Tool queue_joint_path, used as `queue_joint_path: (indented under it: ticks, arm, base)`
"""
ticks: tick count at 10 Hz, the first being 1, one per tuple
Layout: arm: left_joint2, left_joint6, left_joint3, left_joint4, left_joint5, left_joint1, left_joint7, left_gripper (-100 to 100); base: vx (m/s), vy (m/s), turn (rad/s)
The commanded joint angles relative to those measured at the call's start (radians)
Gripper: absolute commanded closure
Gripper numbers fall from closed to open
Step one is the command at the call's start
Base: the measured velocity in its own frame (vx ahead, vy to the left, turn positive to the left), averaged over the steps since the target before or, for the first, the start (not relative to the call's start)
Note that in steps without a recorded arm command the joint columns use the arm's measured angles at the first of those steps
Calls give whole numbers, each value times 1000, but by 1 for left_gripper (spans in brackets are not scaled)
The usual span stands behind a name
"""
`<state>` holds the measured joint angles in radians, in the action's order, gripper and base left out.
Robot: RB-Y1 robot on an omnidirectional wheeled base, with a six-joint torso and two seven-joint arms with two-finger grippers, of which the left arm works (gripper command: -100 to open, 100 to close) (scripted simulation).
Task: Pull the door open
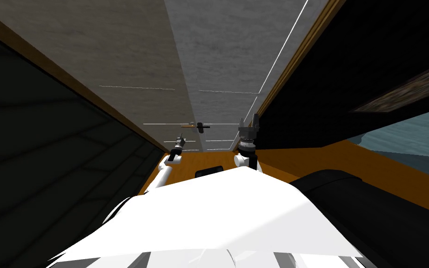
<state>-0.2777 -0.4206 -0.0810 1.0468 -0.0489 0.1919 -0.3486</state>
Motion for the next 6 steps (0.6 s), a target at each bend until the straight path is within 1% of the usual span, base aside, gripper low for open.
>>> queue_joint_path:
  ticks: [1, 5, 6]
  arm:
    - [-7, 2, -2, -31, 0, 17, -5, -100]
    - [-22, 3, -6, -105, 1, 60, -17, -100]
    - [-19, 2, -6, -97, 1, 56, -15, -100]
  base:
    - [79, 7, -42]
    - [96, -1, -43]
    - [42, 6, -9]
